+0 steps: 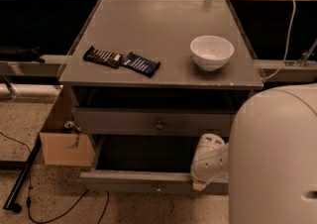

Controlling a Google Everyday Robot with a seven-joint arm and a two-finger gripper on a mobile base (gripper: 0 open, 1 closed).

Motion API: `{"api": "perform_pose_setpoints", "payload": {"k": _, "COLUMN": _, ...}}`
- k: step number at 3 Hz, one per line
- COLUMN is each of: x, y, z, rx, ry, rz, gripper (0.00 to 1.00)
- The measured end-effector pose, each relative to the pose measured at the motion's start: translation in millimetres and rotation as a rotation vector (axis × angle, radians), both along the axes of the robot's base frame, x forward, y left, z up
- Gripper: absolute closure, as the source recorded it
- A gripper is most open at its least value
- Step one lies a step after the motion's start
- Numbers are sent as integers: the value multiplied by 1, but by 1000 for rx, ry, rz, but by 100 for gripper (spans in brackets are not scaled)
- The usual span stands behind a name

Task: Open middle drawer

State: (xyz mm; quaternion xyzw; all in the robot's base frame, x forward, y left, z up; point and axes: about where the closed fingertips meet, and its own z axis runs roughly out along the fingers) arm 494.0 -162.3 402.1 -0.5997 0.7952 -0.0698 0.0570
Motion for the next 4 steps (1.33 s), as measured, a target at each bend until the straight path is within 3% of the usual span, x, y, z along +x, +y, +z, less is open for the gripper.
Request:
{"api": "perform_pose_setpoints", "payload": {"k": 1, "x": -1, "y": 0, "z": 0, "rx": 5, "ry": 0, "rz": 2, "gripper": 9}}
{"api": "perform_pose_setpoints", "payload": {"k": 2, "x": -19, "y": 7, "z": -7, "rx": 121, "ry": -7, "rz": 47, "gripper": 21}}
{"api": "perform_pose_setpoints", "payload": {"k": 3, "x": -72, "y": 8, "z": -30, "rx": 231, "ry": 55, "rz": 26, "gripper": 52}}
{"api": "perform_pose_setpoints", "payload": {"k": 4, "x": -71, "y": 8, "z": -22, "rx": 231, "ry": 55, "rz": 26, "gripper": 75}}
